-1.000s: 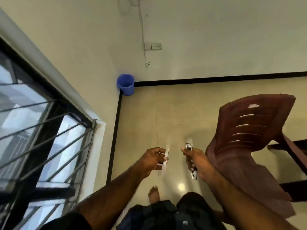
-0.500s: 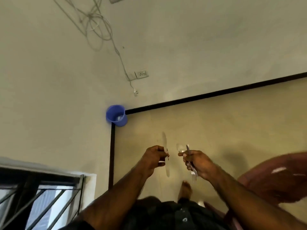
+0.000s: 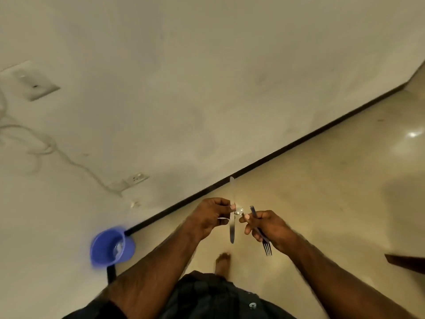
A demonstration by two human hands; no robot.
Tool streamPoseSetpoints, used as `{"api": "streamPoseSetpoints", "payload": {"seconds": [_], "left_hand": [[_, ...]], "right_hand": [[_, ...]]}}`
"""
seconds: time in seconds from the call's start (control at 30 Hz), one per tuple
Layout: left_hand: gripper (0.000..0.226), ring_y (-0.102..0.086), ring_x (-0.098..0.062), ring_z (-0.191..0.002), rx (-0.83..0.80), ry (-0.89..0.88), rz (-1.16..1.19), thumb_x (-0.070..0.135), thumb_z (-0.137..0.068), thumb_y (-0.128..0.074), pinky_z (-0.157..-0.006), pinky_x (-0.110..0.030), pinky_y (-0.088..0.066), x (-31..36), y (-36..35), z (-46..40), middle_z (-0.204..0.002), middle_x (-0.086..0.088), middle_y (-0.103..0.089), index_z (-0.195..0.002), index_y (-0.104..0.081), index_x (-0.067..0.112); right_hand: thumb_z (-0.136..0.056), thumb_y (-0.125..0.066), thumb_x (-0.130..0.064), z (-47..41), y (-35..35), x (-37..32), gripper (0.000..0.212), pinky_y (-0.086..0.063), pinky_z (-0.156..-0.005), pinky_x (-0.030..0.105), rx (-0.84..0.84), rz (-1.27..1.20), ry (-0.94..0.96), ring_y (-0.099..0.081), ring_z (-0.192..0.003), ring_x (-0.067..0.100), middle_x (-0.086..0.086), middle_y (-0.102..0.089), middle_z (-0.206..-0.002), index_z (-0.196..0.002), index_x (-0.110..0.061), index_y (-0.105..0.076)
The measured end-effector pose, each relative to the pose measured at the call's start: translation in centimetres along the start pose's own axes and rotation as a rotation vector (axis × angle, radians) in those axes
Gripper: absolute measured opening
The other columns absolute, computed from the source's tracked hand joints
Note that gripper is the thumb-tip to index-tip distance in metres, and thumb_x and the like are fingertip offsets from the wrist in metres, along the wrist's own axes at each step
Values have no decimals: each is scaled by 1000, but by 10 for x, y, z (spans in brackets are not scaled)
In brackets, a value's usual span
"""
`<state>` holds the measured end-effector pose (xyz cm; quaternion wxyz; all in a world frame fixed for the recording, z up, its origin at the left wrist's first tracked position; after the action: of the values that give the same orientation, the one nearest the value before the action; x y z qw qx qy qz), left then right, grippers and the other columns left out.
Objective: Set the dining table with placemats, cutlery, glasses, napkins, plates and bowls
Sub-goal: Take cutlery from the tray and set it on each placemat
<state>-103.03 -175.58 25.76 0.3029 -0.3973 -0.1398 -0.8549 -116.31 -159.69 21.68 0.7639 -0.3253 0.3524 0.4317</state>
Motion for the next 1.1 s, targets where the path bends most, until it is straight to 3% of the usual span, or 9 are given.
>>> {"api": "streamPoseSetpoints", "payload": {"seconds": [0.2,0.3,0.43,0.53,0.63,0.8,0.97,1.1], "left_hand": [[12,-73,-20,-82,-155,59,-131,10,-90,-79,-73,-31,-55,99,-58,-126,-96,-11,-79,-101,-75,7],[6,-70,-16,-74,-234,76,-175,11,-91,-79,-72,-29,-54,144,-121,-177,-91,-8,-79,-95,-75,10],[8,-69,-19,-78,-408,73,-205,9,-91,-79,-77,-31,-54,183,-218,-230,-95,-9,-80,-84,-78,13],[11,-66,-17,-71,-472,82,-177,5,-90,-79,-76,-31,-56,207,-296,-272,-90,-10,-78,-81,-74,9],[16,-70,-21,-77,-468,93,-166,4,-89,-79,-77,-33,-60,237,-373,-312,-95,-13,-79,-82,-66,8],[23,-77,-32,-96,-489,77,-100,2,-88,-80,-82,-37,-64,298,-494,-361,-108,-21,-78,-80,-60,8],[15,-77,-35,-100,-517,74,-125,-1,-86,-81,-84,-40,-64,348,-608,-419,-110,-24,-77,-85,-66,4],[16,-76,-37,-99,-533,113,-159,-6,-86,-78,-91,-45,-63,382,-706,-475,-106,-25,-77,-79,-67,3]], "right_hand": [[-101,-66,-30,-26,102,-22,27,-37,-48,25,340,-256,4,-43,-54,12,11,-64,-76,-103,-7,-81],[-99,-69,-22,-15,162,-29,22,-34,-47,24,506,-356,-1,-42,-56,11,9,-63,-76,-98,-5,-81],[-92,-77,-27,-10,246,-35,18,-33,-51,29,717,-428,-9,-42,-58,14,10,-57,-76,-94,-10,-82],[-94,-75,-28,-15,322,-45,23,-31,-48,27,895,-631,56,-42,-56,13,6,-56,-73,-99,-5,-78],[-98,-71,-37,-13,401,-66,34,-27,-46,26,970,-778,62,-39,-52,12,4,-56,-68,-97,-3,-74],[-97,-72,-38,5,529,-119,34,-28,-43,24,1127,-661,27,-38,-49,12,2,-55,-63,-94,-4,-76],[-105,-57,-39,11,661,-158,27,-37,-61,27,1226,-382,-36,-50,-67,11,3,-66,-90,-106,-13,-67],[-103,-55,-16,7,762,-174,21,-46,-63,25,1322,-300,-25,-60,-74,15,-1,-70,-87,-103,-15,-76]]}}
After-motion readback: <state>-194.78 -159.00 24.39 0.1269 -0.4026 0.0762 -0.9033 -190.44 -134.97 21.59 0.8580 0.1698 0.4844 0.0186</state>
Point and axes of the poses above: each hand's wrist, its own z-axis away from the middle knuckle, its own y-axis out of the back of the hand, x = y × z, the point moved 3 cm from there along -z, towards the middle knuckle
